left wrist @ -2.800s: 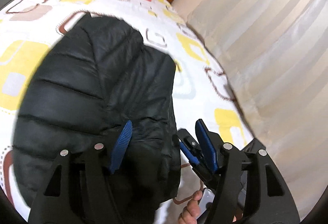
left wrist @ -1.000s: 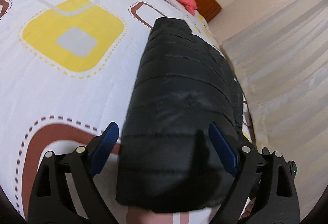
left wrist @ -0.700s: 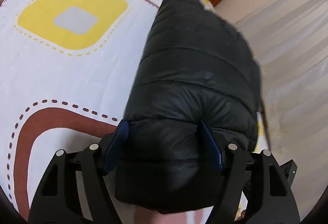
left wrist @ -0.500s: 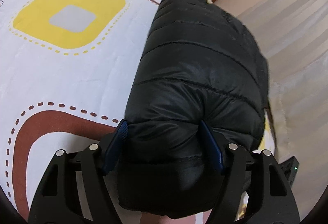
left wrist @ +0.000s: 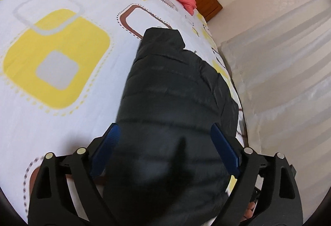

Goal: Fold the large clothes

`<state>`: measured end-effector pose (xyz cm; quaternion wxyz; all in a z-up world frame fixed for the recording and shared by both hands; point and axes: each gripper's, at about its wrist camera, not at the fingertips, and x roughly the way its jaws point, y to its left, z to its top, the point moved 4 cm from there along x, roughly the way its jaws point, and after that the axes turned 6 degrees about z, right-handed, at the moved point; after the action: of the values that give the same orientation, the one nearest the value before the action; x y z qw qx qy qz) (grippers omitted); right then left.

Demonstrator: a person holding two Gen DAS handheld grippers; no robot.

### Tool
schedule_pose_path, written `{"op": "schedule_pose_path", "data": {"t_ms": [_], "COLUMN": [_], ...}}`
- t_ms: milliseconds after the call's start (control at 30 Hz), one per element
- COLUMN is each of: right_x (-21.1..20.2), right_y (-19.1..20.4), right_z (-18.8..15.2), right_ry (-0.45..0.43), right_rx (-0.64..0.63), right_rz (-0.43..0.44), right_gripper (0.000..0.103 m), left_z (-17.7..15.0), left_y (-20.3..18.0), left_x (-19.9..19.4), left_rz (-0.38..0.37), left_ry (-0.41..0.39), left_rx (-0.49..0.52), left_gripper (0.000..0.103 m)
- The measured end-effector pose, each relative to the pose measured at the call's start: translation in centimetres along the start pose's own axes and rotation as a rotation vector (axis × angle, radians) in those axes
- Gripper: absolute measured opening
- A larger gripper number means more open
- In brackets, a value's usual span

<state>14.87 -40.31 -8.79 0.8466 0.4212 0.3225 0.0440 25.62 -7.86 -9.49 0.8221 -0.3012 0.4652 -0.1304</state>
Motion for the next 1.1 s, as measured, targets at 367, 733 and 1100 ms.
{"op": "schedule_pose_path", "data": {"t_ms": [367, 733, 1100], "right_x": [8.8, 10.4, 8.6], "right_y": [-3.8, -5.9, -3.6], "right_z": [2.4, 1.5, 3.1], "right_ry": [0.064, 0.043, 0.054], "right_rx": [0.038, 0.041, -0.053], "right_rz": [-0.089, -0.084, -0.103], "right_gripper": [0.043, 0.041, 0.082], "left_z": [0.9, 0.1, 1.5], "left_y": [-0.5, 0.4, 2.8], "left_x": [7.9, 10.8, 7.5], "left_rz": [0.177, 0.213, 0.005], "left_ry": [0.06, 0.073, 0.073], "left_rx": [0.001, 0.003, -0.205], "left_gripper": [0.091, 0.099, 0.099]}}
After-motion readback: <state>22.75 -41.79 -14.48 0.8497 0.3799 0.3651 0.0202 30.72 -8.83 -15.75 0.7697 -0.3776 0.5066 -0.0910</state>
